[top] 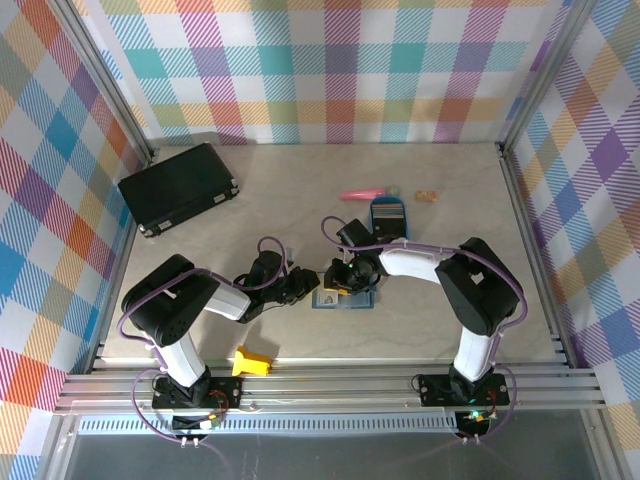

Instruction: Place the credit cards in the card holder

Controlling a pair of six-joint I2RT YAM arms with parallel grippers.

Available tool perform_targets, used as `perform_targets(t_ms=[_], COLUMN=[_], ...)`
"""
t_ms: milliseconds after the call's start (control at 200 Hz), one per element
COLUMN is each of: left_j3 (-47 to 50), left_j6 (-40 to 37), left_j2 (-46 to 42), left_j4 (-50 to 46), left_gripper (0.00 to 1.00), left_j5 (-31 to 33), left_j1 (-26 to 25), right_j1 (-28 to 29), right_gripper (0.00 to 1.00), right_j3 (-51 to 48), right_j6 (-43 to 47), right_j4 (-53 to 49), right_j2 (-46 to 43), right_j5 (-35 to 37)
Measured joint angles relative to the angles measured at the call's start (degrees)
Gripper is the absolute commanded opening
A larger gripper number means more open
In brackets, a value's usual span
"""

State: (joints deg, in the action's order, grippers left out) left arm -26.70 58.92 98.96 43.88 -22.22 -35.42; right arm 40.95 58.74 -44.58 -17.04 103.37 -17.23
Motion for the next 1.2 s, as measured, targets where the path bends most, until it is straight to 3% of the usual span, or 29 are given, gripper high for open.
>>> perform_targets(t_ms=[300, 765, 1200], left_j3=[0.0, 0.0, -0.2], left_j6=[0.0, -0.35, -7.63], left_j2=[0.0, -1.22, -19.19], left_j4=[0.0, -0.35, -15.54], left_gripper=[0.2, 0.22, 0.28], left_j5=[0.02, 0.04, 3.67], left_j1=[0.0, -0.07, -0.07], right_j1=[0.39, 0.39, -0.07], right_gripper=[0.41, 0.41, 0.48], right_j3=[0.87, 1.16, 0.9], right_j6=[0.46, 1.38, 4.68], right_j4=[-2.43, -8.09, -9.64], right_j2=[-1.31, -5.7, -11.15], right_j5=[2.89, 8.85, 11.26])
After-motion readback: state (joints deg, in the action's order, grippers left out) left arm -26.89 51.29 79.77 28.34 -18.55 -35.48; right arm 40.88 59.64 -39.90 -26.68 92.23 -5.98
